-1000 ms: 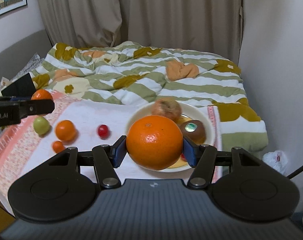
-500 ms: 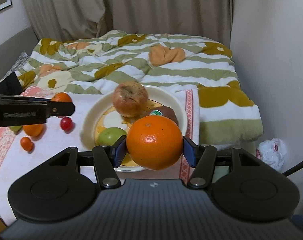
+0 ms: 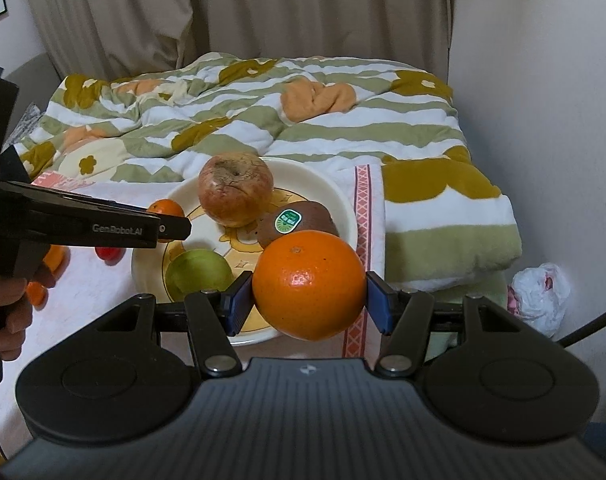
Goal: Organize fruits
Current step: 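Open both tools to release the mandarin and orange into the bowl, then withdraw both open tools from the bowl toward the remaining fruit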
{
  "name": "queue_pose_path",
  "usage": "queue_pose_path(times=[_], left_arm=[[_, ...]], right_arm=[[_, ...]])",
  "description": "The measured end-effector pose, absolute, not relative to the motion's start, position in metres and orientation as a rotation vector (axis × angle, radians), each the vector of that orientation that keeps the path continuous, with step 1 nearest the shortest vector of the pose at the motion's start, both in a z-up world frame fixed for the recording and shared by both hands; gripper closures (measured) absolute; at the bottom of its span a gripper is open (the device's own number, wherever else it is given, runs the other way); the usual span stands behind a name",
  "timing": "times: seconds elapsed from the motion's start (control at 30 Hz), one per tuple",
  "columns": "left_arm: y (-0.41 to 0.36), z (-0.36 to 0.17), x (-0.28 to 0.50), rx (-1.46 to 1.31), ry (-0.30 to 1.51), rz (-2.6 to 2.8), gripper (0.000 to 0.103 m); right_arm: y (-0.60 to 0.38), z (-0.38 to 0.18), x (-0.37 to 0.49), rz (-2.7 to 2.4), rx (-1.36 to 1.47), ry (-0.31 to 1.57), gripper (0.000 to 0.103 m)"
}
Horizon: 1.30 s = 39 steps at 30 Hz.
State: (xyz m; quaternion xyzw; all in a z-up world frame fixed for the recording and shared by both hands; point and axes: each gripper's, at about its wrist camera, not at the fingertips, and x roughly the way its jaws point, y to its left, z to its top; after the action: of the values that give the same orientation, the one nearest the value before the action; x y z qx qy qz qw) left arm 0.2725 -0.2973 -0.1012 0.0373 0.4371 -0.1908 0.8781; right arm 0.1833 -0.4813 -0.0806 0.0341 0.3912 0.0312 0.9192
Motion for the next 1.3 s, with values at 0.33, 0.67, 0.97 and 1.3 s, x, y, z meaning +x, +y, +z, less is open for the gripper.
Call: queue_pose_path(times=[0.33,0.67,0.97,1.3], left_arm=[[-0.284,-0.074,0.260,0.052,0.820,-0.402,0.008],[-0.252,-0.052,0.231,0.020,0.798,-0.363,0.006],[-0.231,-0.054,0.210,0.003,0.814,-0.316,0.006],[-0.220,-0.053,0.193,-0.003,0.805,-0.276,0.006]], right_arm=[[-0.479,-0.075,0.177,0.048,0.073,0.790,0.029],[-0.459,-0.082,0.186,0.128,0.006,0.798,0.029],[-0.447,-0.102,0.196,0.167,-0.055,0.807,0.029],[-0.443,-0.104,0.187,0.204,-0.112,0.730,0.000]])
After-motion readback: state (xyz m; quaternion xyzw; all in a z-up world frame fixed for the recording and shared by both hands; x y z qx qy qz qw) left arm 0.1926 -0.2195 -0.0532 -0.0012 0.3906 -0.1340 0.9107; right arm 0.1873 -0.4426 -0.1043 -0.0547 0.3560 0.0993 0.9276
